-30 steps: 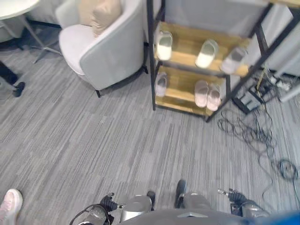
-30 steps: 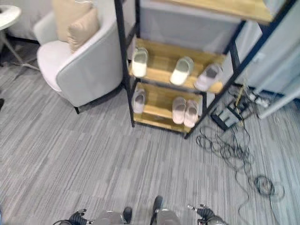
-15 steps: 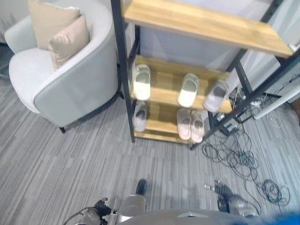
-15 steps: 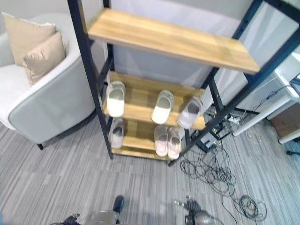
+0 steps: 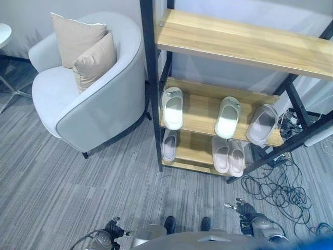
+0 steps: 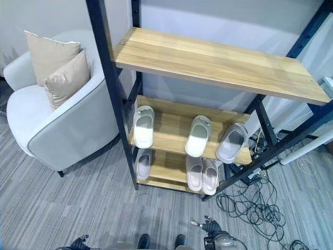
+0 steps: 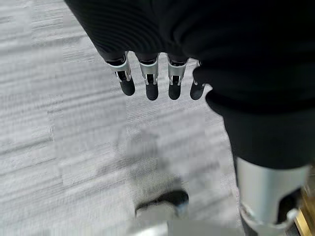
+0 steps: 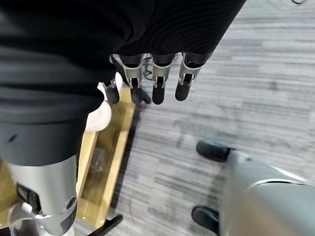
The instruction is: Arrange the slippers neatly on the shoe rack.
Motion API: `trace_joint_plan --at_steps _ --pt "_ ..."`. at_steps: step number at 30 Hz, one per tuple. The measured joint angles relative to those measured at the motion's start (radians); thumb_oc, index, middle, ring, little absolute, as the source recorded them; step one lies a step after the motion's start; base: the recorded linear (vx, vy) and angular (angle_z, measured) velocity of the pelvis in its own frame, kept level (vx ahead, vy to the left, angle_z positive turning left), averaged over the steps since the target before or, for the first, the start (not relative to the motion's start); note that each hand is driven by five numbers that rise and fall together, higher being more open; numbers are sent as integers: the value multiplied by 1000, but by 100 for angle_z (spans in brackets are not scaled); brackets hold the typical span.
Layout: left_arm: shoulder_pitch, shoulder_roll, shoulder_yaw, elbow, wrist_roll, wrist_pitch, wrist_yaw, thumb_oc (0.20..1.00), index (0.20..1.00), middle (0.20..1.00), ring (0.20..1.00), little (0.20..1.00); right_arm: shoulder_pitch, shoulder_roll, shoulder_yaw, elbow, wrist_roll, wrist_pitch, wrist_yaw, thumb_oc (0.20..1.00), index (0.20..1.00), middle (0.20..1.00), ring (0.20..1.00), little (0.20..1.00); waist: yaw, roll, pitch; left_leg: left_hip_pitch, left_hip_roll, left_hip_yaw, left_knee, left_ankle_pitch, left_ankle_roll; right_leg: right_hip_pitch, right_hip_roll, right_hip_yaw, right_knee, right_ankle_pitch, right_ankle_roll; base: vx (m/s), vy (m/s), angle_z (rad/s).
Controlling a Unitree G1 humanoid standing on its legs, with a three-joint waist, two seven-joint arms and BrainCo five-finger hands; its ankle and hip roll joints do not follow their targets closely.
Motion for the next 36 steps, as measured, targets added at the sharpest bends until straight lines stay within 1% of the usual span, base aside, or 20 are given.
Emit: trace_joint_plan --at_steps 2,4,6,7,9,13,14,16,18,20,21,22,23,24,26,28,29,33,35,36 --pt "0 -2 -31 -12 0 2 0 1000 1000 1000 1000 1000 -18 -23 44 -27 -7 1 1 1000 1000 1000 1000 1000 -1 33 20 -3 39 -13 0 0 -17 10 39 -23 -18 3 -26 35 -101 8" --pt "-4 1 -30 -16 1 1 0 1000 1000 1000 1000 1000 -7 -52 55 -121 -22 -12 11 1000 1000 1000 1000 1000 -5 38 21 0 66 -15 0 -6 -31 13 67 -26 -18 -5 -49 23 -85 3" --pt "-25 4 -30 -21 4 3 1 1000 1000 1000 1000 1000 -17 -76 130 -176 -93 -10 16 1000 1000 1000 1000 1000 -9 29 26 2 82 -34 -1 -5 -48 21 84 -44 -19 -12 -64 -16 -35 18" --pt "-27 8 -30 -34 4 4 1 1000 1000 1000 1000 1000 1 -81 135 -240 -112 -13 15 1000 1000 1000 1000 1000 -8 28 30 1 86 -35 -3 -3 -52 20 87 -46 -19 -11 -67 -17 -3 7" --pt "-30 11 -31 -39 5 1 1 1000 1000 1000 1000 1000 -23 -54 169 -256 -125 -23 17 1000 1000 1000 1000 1000 -3 29 34 1 92 -33 -4 -1 -56 18 93 -44 -19 -8 -75 -11 10 -4" --pt "-30 9 -35 -52 19 -2 2 1000 1000 1000 1000 1000 -76 -50 354 -385 -148 -28 66 1000 1000 1000 1000 1000 7 39 47 0 96 -37 -36 12 -72 10 94 -47 -23 -6 -80 9 13 2" --pt "-27 7 -34 -59 20 -7 3 1000 1000 1000 1000 1000 -94 -29 385 -418 -152 -34 91 1000 1000 1000 1000 1000 27 42 50 0 95 -38 -36 12 -72 10 93 -48 -23 -6 -80 20 33 4" --pt "-26 8 -34 -66 20 -15 3 1000 1000 1000 1000 1000 -120 -17 410 -454 -151 -45 119 1000 1000 1000 1000 1000 36 43 51 -1 95 -40 -36 16 -67 10 93 -50 -22 -5 -80 5 28 7" --pt "-23 11 -34 -70 21 -20 4 1000 1000 1000 1000 1000 -149 -43 432 -562 -143 -46 148 1000 1000 1000 1000 1000 51 40 56 1 94 -42 -38 21 -62 8 92 -51 -19 -5 -80 -1 10 6" --pt "-22 11 -34 -70 22 -20 4 1000 1000 1000 1000 1000 -160 -51 417 -584 -139 -69 158 1000 1000 1000 1000 1000 52 37 59 1 94 -42 -38 22 -62 8 92 -51 -19 -5 -80 2 18 0" --pt "-20 11 -33 -71 23 -21 5 1000 1000 1000 1000 1000 -175 -68 421 -594 -120 -53 161 1000 1000 1000 1000 1000 58 39 61 -2 93 -45 -38 22 -62 9 91 -54 -19 -6 -79 16 54 -1" --pt "-21 12 -30 -74 23 -22 5 1000 1000 1000 1000 1000 -180 -129 451 -693 -112 -40 177 1000 1000 1000 1000 1000 57 39 67 -3 92 -44 -42 20 -64 9 89 -58 -19 -6 -78 44 65 9" --pt "-17 13 -24 -76 28 -26 6 1000 1000 1000 1000 1000 -179 -250 455 -928 -105 -52 188 1000 1000 1000 1000 1000 51 41 70 2 93 -52 -57 24 -72 8 89 -66 -19 -6 -78 50 53 15" --pt "1 12 -12 -76 48 -35 21 1000 1000 1000 1000 1000 -186 -276 338 -1084 -103 -109 174 1000 1000 1000 1000 1000 37 35 67 4 93 -58 -57 28 -69 9 89 -72 -19 -7 -77 51 43 17" --pt "11 7 1 -70 48 -36 36 1000 1000 1000 1000 1000 -212 -254 205 -1105 -105 -150 111 1000 1000 1000 1000 1000 34 33 66 3 92 -57 -57 30 -67 9 88 -72 -19 -7 -77 36 32 5" --pt "17 0 9 -67 48 -37 44 1000 1000 1000 1000 1000 -212 -270 153 -1095 -148 -152 53 1000 1000 1000 1000 1000 34 33 66 2 90 -58 -57 30 -66 7 87 -72 -19 -7 -77 16 16 0" --pt "18 -4 8 -64 47 -37 49 1000 1000 1000 1000 1000 -211 -262 94 -1082 -177 -156 7 1000 1000 1000 1000 1000 34 35 66 1 90 -59 -57 32 -64 7 86 -72 -19 -7 -77 0 0 0" --pt "21 -10 7 -66 45 -40 70 1000 1000 1000 1000 1000 -262 -316 -14 -891 -363 -163 -180 1000 1000 1000 1000 1000 49 35 67 -3 91 -60 -57 32 -64 3 87 -74 -22 -8 -75 29 6 1" --pt "21 -10 7 -74 43 -41 71 1000 1000 1000 1000 1000 -307 -353 -44 -741 -418 -134 -249 1000 1000 1000 1000 1000 62 34 66 -21 91 -63 -57 34 -64 -12 87 -78 -23 -9 -74 4 -5 6" --pt "21 -10 7 -78 42 -42 71 1000 1000 1000 1000 1000 -310 -368 -47 -731 -442 -128 -267 1000 1000 1000 1000 1000 63 34 67 -29 91 -64 -57 36 -64 -20 87 -78 -23 -8 -74 -10 -4 7"
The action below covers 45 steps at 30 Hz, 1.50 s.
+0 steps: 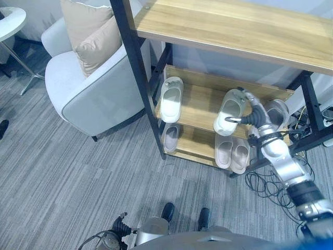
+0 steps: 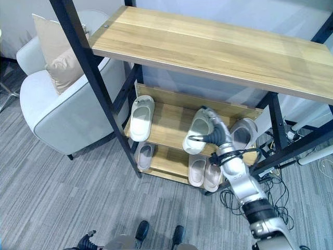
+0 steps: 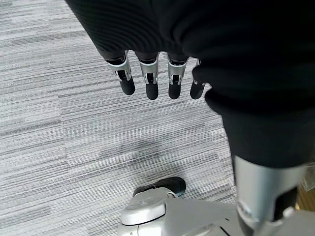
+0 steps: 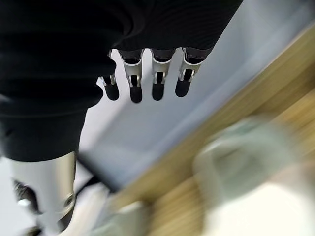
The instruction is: Arrange the slippers neatly on the shoe rack.
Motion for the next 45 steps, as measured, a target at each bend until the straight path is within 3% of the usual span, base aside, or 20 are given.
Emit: trace_joint_plan --at_steps 3,6,16,21,25,26,27,33,37,45 --pt "5 0 -2 0 0 -12 1 1000 1000 1000 1000 1000 -8 -14 3 12 -76 19 -68 1000 1000 1000 1000 1000 2 4 4 -15 0 -1 0 6 1 -16 1 0 -1 3 0 -26 7 0" --pt "-25 4 -37 -1 -3 -21 15 1000 1000 1000 1000 1000 -120 -17 23 171 -82 52 -130 1000 1000 1000 1000 1000 11 15 30 -47 -1 -5 5 15 -4 -43 0 -5 0 12 -1 -38 18 3" --pt "-87 -9 -82 -18 -43 -38 42 1000 1000 1000 1000 1000 -295 -48 93 316 -55 65 -159 1000 1000 1000 1000 1000 46 48 117 -147 -6 -50 8 45 -13 -125 -3 -51 4 28 -4 -29 27 13" --pt "-152 -10 -89 -17 -61 -44 46 1000 1000 1000 1000 1000 -440 -85 117 441 -22 74 -191 1000 1000 1000 1000 1000 50 47 151 -186 -11 -58 8 55 -16 -158 -7 -60 3 33 -3 -7 24 7" --pt "-172 -12 -101 -19 -75 -64 60 1000 1000 1000 1000 1000 -439 -94 102 450 29 74 -218 1000 1000 1000 1000 1000 45 43 154 -201 -14 -77 8 59 -16 -167 -9 -78 4 33 -3 11 7 12" --pt "-172 -13 -103 -17 -87 -64 66 1000 1000 1000 1000 1000 -440 -96 109 453 42 74 -219 395 395 395 395 395 46 38 157 -203 -13 -80 8 60 -17 -168 -8 -80 3 33 -3 9 0 7" --pt "-172 -10 -104 -16 -97 -64 67 1000 1000 1000 1000 1000 -440 -96 120 453 51 70 -217 200 200 200 200 200 46 32 160 -203 -13 -80 8 61 -18 -168 -8 -80 4 33 -3 11 1 4" --pt "-172 -7 -112 -22 -117 -63 69 1000 1000 1000 1000 1000 -459 -89 129 448 61 78 -219 200 200 200 200 200 50 25 162 -206 -15 -86 8 65 -20 -166 -9 -88 4 34 -3 9 4 3" --pt "-172 -10 -112 -30 -118 -63 79 1000 1000 1000 1000 1000 -451 -38 133 372 48 95 -226 200 200 200 200 200 50 25 161 -206 -16 -88 9 66 -20 -165 -11 -90 4 34 -3 0 3 1" --pt "-172 -15 -111 -47 -117 -63 86 1000 1000 1000 1000 1000 -416 -9 114 213 -76 119 -296 200 200 200 200 200 65 25 161 -220 -21 -109 23 68 -21 -164 -12 -110 4 35 -4 -2 6 7"
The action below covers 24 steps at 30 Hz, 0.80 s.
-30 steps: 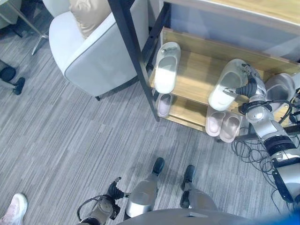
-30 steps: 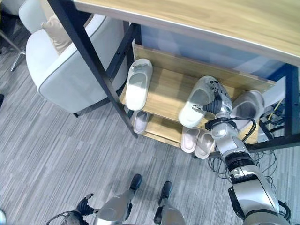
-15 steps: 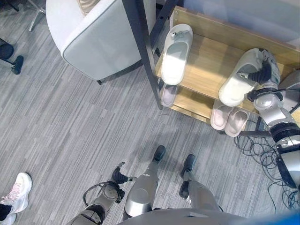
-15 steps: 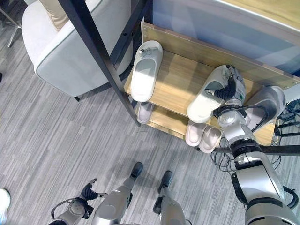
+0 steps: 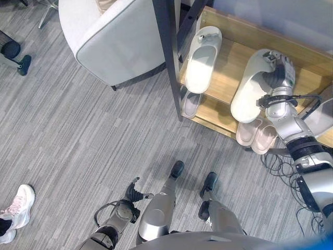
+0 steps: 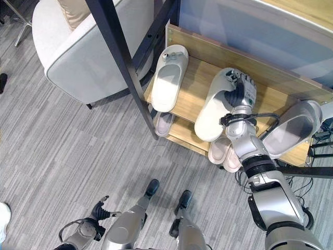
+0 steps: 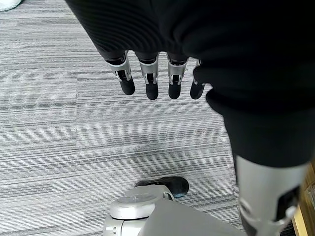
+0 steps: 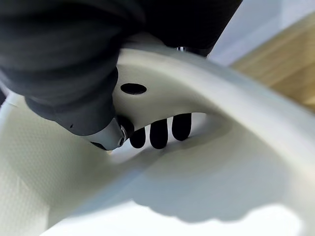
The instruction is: Arrange the slippers neatly on the shoe rack.
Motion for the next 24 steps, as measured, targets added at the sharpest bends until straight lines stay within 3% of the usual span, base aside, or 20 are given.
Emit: trace_joint_plan --at_steps 10,20,24 --pt "-1 -3 -6 8 -3 -1 0 1000 1000 1000 1000 1000 -116 1 46 166 20 -2 -3 200 200 200 200 200 48 -2 -1 -37 -11 -31 12 7 -7 -18 -6 -30 0 1 0 11 18 10" --pt "-10 5 -8 8 -36 -1 0 1000 1000 1000 1000 1000 -142 1 44 209 101 -11 -6 200 200 200 200 200 70 -44 -2 -93 -14 -62 25 14 -14 -55 -4 -59 0 5 3 18 18 9" --pt "-11 5 -9 9 -35 -1 1 1000 1000 1000 1000 1000 -142 1 44 209 102 -13 -10 200 200 200 200 200 75 -47 -2 -96 -19 -67 27 16 -13 -55 -9 -65 0 5 3 15 16 5"
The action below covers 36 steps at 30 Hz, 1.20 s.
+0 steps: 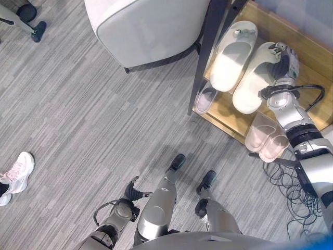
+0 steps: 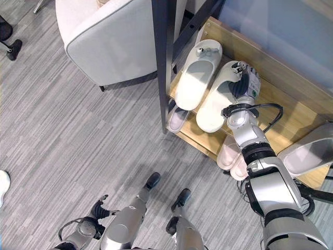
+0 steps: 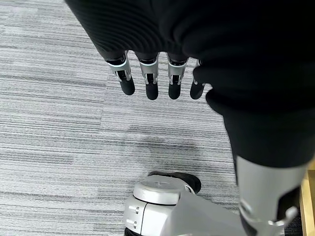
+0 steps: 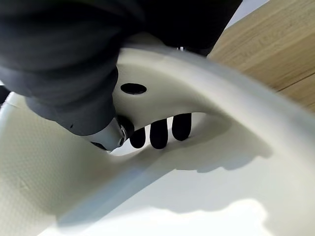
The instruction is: Arrange the slippers neatly on the shoe rack.
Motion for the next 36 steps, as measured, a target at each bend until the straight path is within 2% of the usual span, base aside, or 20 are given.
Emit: trace_joint_plan --at_steps 11,17,20,21,22,23,25,29,36 --pt "-3 -6 -6 1 -7 -1 4 1000 1000 1000 1000 1000 -3 -1 -4 40 29 -7 -35 200 200 200 200 200 7 0 0 -8 -13 -14 8 2 -3 3 -10 -17 0 1 3 7 9 4" --pt "2 -6 3 2 -39 -18 28 1000 1000 1000 1000 1000 -69 -4 1 148 39 -22 -35 200 200 200 200 200 15 2 -2 -12 -13 -15 9 3 -3 0 -10 -19 0 1 3 0 0 0" --pt "5 -9 3 22 -42 -21 37 1000 1000 1000 1000 1000 -78 -26 2 154 49 -23 -34 200 200 200 200 200 22 3 -6 -29 -14 -19 12 7 -8 -13 -10 -22 0 3 5 -4 22 6" --pt "-22 -13 9 45 -50 -15 33 1000 1000 1000 1000 1000 -78 -53 42 145 55 -14 -26 200 200 200 200 200 11 4 -9 -34 -15 -22 13 7 -9 -16 -10 -26 0 3 5 -8 36 8" --pt "-67 -13 12 105 -60 5 29 1000 1000 1000 1000 1000 -86 -59 78 110 55 -9 -15 834 834 834 834 834 8 6 -10 -39 -15 -24 15 8 -8 -20 -10 -29 0 5 4 0 0 0" --pt "-89 -6 1 86 -79 -1 30 1000 1000 1000 1000 1000 -108 -54 79 123 54 -24 -13 1000 1000 1000 1000 1000 8 13 -14 -41 -14 -18 13 11 -7 -24 -11 -28 0 8 5 15 -7 -6" --pt "-72 -13 -16 48 -80 -37 30 1000 1000 1000 1000 1000 -132 -54 60 218 71 -23 -14 1000 1000 1000 1000 1000 18 26 -31 -40 -17 -20 9 12 -7 -23 -14 -29 0 8 8 -7 -8 0" --pt "-4 -12 -34 54 -86 -27 6 1000 1000 1000 1000 1000 -129 -58 56 231 97 -24 -14 1000 1000 1000 1000 1000 17 27 -35 -42 -18 -29 9 14 -9 -23 -14 -38 0 6 10 -9 -5 7" --pt "0 -12 -32 63 -87 -17 -10 1000 1000 1000 1000 1000 -118 -60 28 220 115 -22 -15 1000 1000 1000 1000 1000 12 27 -35 -44 -18 -38 8 20 -14 -23 -13 -44 0 7 10 -12 0 3"
